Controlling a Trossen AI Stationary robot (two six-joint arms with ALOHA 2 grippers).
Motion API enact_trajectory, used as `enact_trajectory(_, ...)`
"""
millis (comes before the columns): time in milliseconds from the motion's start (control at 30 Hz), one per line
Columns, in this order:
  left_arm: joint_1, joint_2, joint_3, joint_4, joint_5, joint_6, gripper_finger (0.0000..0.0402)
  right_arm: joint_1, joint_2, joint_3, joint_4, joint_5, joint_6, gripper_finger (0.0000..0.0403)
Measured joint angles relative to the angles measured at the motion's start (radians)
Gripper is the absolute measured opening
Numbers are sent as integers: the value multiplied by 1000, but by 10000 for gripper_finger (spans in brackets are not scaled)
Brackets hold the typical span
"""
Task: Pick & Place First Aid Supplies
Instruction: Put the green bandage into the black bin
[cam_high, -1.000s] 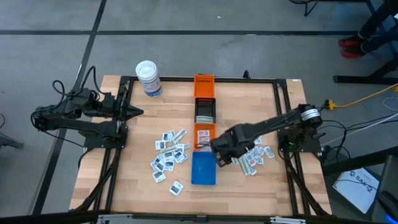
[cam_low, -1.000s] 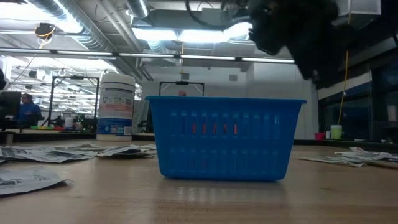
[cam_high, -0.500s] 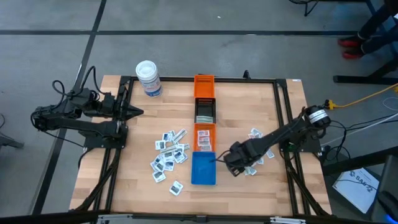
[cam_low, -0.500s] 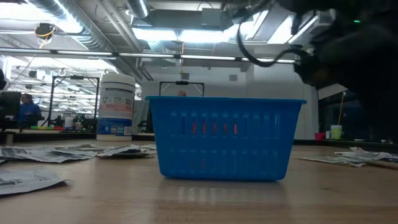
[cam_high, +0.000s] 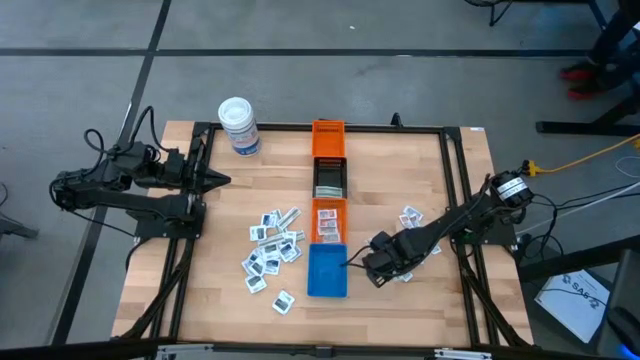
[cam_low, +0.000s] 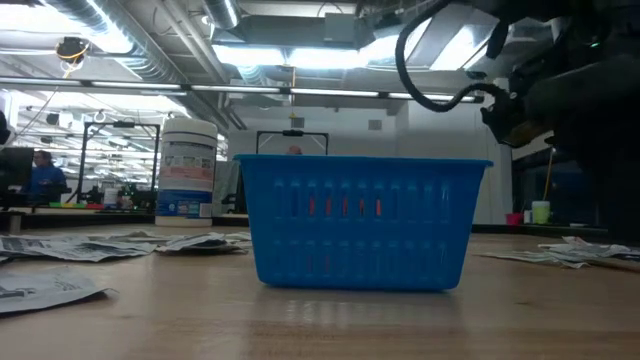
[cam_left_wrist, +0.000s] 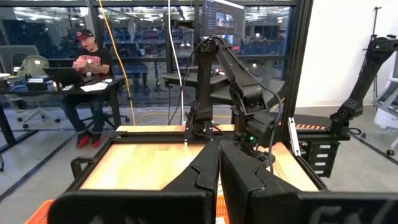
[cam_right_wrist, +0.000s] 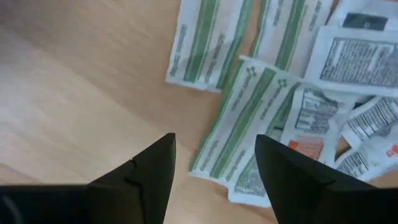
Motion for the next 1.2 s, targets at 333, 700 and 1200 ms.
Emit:
enact_trajectory(333,0,0,0,0,0,0,10,0,59,0,-4,2,-11,178)
enact_trajectory(700,0,0,0,0,0,0,9,-7,99,3,24,4,-60,138)
enact_trajectory(1200,0,0,0,0,0,0,8,-24,52,12,18,47,-138,9)
